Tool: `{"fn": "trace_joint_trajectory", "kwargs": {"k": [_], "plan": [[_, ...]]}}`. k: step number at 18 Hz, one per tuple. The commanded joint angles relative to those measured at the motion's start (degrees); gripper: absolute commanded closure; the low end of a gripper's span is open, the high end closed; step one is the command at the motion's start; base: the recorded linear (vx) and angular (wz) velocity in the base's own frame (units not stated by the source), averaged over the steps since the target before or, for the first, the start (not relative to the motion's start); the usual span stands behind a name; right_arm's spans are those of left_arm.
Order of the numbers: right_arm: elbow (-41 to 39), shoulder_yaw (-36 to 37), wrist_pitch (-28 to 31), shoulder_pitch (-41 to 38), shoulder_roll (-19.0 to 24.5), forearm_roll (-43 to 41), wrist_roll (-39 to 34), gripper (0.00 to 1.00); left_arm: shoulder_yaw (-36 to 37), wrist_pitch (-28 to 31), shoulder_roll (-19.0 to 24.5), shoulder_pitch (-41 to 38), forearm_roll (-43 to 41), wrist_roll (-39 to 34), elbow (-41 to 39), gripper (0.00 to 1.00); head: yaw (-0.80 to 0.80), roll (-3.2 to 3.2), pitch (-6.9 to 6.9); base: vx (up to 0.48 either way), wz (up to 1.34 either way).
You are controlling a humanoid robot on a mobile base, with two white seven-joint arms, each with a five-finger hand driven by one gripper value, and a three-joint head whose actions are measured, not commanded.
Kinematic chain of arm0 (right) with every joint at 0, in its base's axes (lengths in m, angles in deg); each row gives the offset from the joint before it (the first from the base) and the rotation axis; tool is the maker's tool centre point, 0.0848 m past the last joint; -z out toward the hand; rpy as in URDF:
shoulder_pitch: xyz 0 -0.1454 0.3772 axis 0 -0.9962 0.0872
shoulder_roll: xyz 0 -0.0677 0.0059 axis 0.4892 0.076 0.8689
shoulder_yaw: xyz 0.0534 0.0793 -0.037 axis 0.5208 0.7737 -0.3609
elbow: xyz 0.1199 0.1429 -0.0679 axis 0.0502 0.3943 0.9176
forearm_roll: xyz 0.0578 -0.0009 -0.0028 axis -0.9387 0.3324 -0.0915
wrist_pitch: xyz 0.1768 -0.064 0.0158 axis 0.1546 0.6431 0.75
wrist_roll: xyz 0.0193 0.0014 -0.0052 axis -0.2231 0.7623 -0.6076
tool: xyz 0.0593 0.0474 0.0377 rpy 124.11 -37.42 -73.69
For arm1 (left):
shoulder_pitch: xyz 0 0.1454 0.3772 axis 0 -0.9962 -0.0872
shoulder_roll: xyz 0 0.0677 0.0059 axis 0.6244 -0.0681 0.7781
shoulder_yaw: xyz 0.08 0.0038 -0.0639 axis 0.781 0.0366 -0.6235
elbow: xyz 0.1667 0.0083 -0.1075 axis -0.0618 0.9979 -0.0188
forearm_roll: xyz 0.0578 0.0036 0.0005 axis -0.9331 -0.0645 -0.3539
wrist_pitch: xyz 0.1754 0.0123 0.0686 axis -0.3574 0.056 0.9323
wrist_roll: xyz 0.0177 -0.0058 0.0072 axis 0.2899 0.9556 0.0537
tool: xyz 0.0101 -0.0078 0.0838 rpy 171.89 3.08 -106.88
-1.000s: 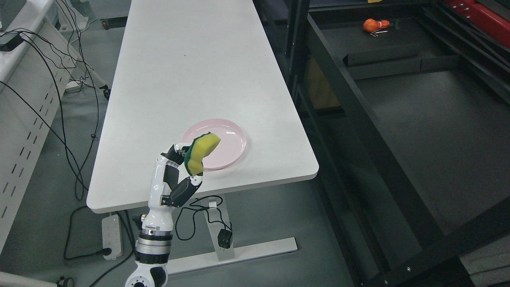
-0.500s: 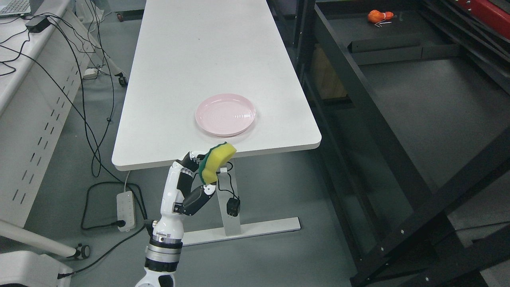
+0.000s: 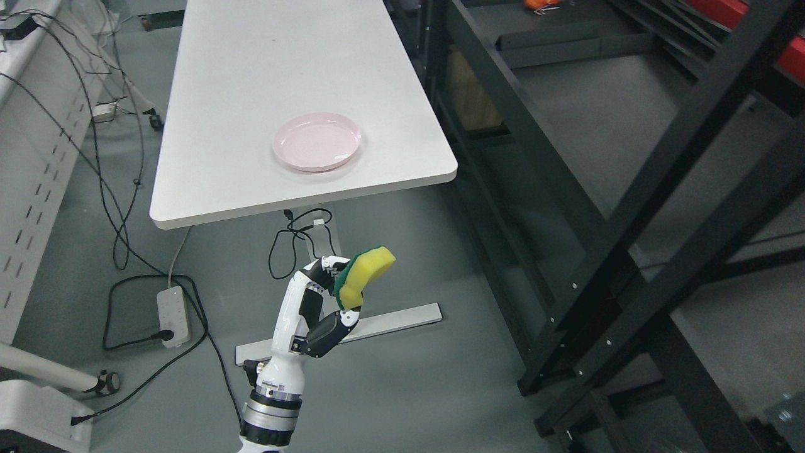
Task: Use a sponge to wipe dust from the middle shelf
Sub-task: 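Hold the sponge in the left hand while turning toward the shelving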
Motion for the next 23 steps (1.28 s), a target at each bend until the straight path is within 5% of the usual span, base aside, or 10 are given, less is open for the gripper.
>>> {"fn": "trace_joint_trajectory", "kwargs": {"k": [1, 19, 23], "plan": [[-1.00, 0.01, 0.01, 0.06, -1.00, 0.00, -0.02, 0.00, 1.98, 0.03, 0.95, 1.40, -0.13, 0.08, -0.87, 0.99, 0.00, 0.00, 0.00, -0.235, -0.58], [-1.00, 0.01, 0.01, 0.06, -1.00, 0.00, -0.02, 0.00, 13.49, -0.32, 0.95, 5.24, -0.22, 0.78, -1.13, 0.99, 0.00, 0.00, 0.00, -0.124, -0.85], [-1.00, 0.01, 0.01, -0.03, -1.00, 0.00, -0.02, 0.00, 18.05, 0.03, 0.95, 15.96, -8.95, 12.35, -0.26, 1.00, 0.00, 0.00, -0.01, -0.006, -0.47]]}}
